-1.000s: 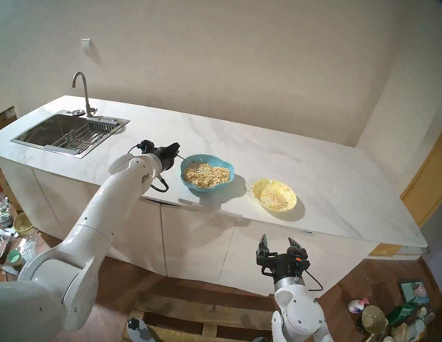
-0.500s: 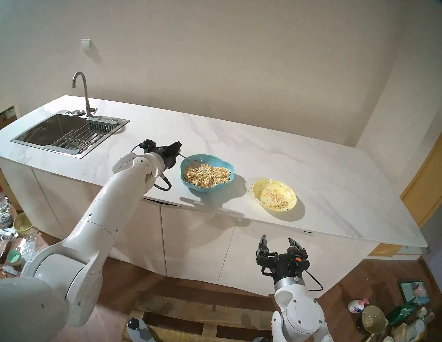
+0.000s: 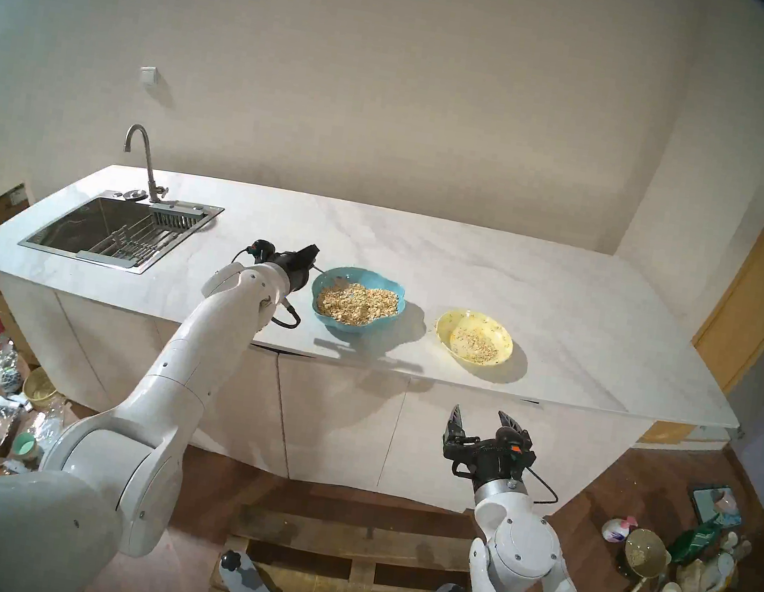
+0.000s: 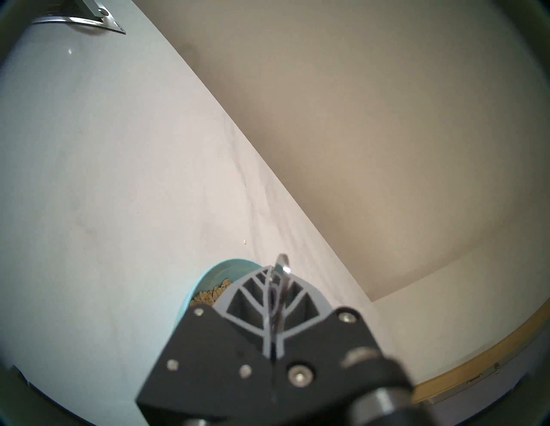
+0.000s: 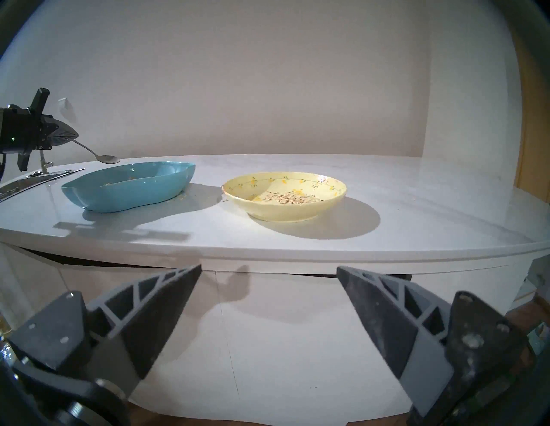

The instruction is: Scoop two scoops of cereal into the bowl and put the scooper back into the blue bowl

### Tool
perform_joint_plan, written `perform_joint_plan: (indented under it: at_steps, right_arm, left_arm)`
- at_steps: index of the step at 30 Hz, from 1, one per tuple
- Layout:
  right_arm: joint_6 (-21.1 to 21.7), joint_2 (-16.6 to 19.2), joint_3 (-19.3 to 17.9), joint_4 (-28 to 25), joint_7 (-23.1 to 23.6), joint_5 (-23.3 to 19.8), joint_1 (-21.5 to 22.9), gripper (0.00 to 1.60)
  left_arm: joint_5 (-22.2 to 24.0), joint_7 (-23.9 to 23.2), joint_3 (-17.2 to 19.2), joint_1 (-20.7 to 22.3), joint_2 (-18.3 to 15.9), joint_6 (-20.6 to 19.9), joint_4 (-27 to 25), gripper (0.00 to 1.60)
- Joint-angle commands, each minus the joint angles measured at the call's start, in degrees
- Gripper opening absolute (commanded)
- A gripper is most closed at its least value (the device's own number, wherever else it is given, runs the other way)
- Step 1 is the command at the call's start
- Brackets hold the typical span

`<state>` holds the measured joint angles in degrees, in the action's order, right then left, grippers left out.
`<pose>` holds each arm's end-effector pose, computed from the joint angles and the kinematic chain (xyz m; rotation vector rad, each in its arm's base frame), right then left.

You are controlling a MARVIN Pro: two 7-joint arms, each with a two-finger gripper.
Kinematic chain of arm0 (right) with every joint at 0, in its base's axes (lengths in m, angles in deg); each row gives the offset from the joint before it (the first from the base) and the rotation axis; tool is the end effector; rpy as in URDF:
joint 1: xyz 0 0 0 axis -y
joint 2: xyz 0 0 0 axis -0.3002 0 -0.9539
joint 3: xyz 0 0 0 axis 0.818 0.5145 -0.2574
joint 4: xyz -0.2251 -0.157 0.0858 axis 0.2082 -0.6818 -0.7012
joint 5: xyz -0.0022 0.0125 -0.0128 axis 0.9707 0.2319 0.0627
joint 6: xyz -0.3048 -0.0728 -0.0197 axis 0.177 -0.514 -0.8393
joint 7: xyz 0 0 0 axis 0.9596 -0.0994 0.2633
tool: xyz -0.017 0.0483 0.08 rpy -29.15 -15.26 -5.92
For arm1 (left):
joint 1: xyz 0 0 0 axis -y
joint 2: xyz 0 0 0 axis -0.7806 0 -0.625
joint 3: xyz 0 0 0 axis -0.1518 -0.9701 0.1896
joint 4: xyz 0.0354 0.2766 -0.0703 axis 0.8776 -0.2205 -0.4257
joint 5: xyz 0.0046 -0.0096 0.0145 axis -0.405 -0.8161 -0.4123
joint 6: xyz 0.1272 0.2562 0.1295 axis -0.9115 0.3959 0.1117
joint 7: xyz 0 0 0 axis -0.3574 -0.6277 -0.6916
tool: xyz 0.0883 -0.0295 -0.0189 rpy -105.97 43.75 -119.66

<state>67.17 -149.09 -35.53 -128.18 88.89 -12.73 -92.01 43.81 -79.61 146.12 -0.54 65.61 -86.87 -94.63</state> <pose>0.3243 0.0122 -0.3471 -2.3383 -0.0069 -2.0681 0.5944 0.0248 -0.2321 1.8885 0.6672 1.4203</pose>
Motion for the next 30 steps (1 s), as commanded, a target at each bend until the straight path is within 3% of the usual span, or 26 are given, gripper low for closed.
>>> perform_joint_plan:
  at_steps: [1, 15, 30]
  right_arm:
    - [-0.29, -0.14, 0.08, -1.45, -0.03, -0.06, 0.30, 1.60]
    - [-0.28, -0.15, 0.08, -1.47, -0.03, -0.06, 0.28, 1.60]
    - [-0.29, -0.14, 0.08, -1.46, -0.03, -0.06, 0.29, 1.60]
  left_arm:
    - [-0.60, -0.92, -0.58, 2.32, 0.60, 0.94, -0.46, 0.00]
    - [-0.82, 0.14, -0.95, 1.31, 1.36, 2.01, 0.15, 0.00]
    - [-1.29, 0.33, -1.58, 2.54, 3.56, 3.20, 4.36, 0.00]
